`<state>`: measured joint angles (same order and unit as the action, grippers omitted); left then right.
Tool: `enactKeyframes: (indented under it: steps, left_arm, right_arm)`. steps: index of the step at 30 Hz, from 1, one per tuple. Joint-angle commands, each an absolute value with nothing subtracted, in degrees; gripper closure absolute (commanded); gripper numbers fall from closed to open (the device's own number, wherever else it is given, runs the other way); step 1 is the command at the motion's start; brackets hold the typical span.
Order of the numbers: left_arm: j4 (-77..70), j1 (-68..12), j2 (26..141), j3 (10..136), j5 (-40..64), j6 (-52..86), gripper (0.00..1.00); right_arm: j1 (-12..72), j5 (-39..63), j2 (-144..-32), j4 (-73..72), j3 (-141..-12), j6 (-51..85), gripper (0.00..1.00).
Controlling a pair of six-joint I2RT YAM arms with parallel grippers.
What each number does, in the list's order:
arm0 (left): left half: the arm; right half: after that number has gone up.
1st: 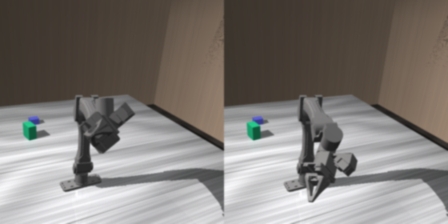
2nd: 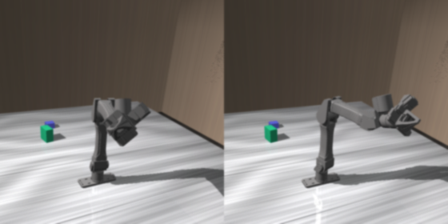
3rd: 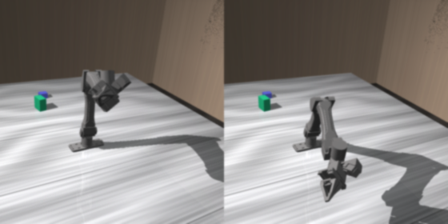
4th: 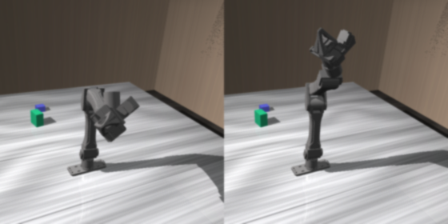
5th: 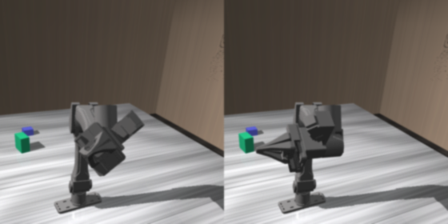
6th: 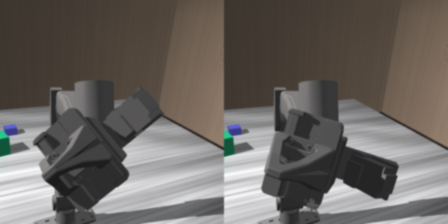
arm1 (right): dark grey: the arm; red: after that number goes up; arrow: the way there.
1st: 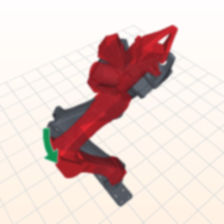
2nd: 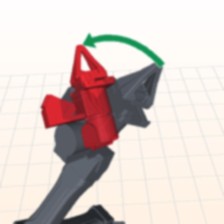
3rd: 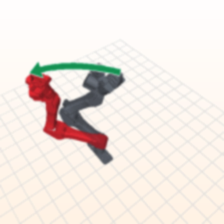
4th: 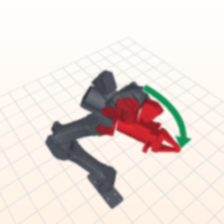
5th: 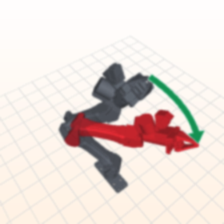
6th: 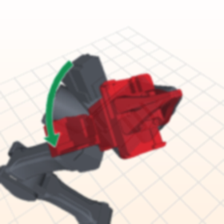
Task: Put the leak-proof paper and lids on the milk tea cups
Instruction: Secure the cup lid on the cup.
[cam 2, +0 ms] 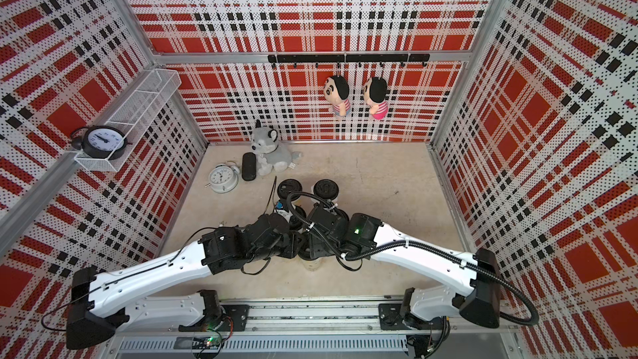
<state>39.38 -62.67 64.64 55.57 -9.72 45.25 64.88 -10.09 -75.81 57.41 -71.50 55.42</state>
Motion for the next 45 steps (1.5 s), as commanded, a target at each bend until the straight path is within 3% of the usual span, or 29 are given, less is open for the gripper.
enactKeyframes:
  steps: [1, 14, 45]
  left_arm:
    - [45.7, -63.22, 66.18, 52.42, -8.07, 45.43, 0.64]
    - [46.46, -63.52, 64.78, 51.5, -8.36, 46.76, 0.64]
    - [46.47, -63.59, 64.59, 51.14, -8.45, 46.67, 0.64]
  right_arm:
    - [65.33, -13.7, -75.87, 61.61, -73.94, 54.47, 0.35]
    - [65.31, -16.11, -71.7, 63.62, -72.77, 56.37, 0.36]
    - [66.0, -9.94, -72.18, 56.34, -66.41, 59.09, 0.38]
